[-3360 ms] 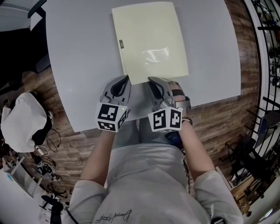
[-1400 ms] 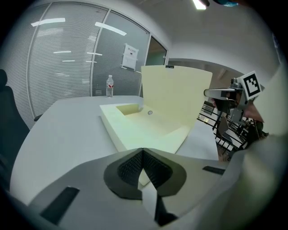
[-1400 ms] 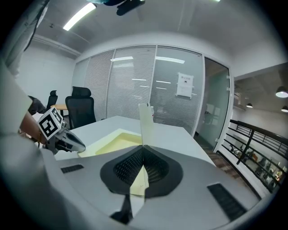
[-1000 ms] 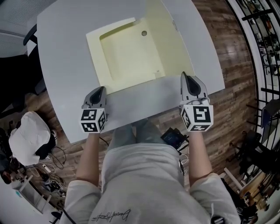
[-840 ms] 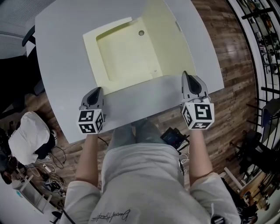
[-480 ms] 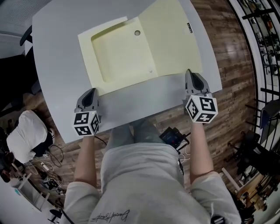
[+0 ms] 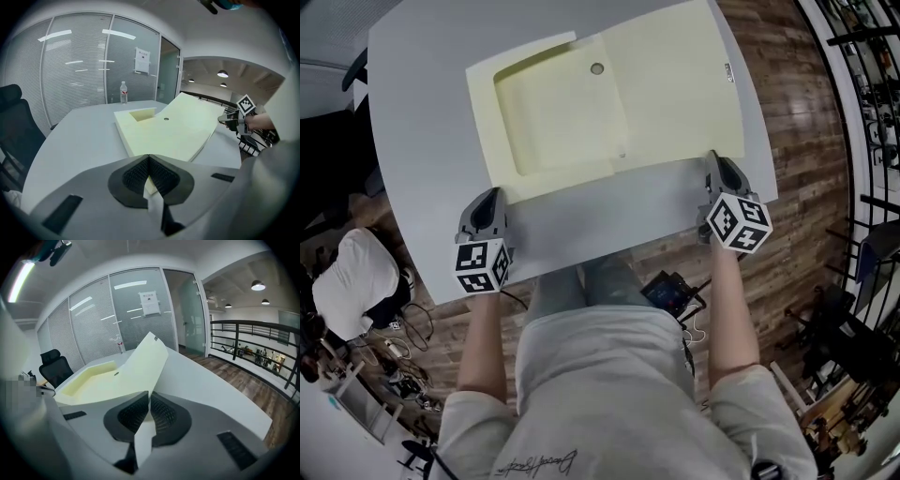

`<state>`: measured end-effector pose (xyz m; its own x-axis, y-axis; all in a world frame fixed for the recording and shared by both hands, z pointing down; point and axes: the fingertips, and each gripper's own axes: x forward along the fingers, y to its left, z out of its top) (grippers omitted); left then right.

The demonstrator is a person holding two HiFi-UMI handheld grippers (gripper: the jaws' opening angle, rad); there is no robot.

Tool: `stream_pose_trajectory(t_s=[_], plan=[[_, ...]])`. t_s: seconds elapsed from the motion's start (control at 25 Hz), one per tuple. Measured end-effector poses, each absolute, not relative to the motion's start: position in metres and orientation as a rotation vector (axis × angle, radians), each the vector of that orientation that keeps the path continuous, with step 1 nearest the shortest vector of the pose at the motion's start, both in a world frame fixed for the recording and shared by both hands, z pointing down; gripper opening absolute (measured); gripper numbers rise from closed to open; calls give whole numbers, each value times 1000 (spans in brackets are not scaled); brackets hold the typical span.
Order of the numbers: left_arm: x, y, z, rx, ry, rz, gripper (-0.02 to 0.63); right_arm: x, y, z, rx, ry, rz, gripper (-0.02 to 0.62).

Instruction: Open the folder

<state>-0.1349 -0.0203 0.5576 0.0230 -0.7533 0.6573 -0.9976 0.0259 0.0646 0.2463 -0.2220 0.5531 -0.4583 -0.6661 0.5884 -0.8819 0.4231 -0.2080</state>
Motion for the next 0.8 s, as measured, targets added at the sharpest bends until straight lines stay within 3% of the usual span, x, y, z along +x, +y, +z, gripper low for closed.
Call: stream_pose_trajectory(t_s=[0.44,0.8], plan=[[-138,-25,554,1768,-1814,592,9,262,-233,598,1368,-2114,764,82],[-135,-25,549,1767,-1809,583,9,272,-237,610,1424,-1892,607,154]])
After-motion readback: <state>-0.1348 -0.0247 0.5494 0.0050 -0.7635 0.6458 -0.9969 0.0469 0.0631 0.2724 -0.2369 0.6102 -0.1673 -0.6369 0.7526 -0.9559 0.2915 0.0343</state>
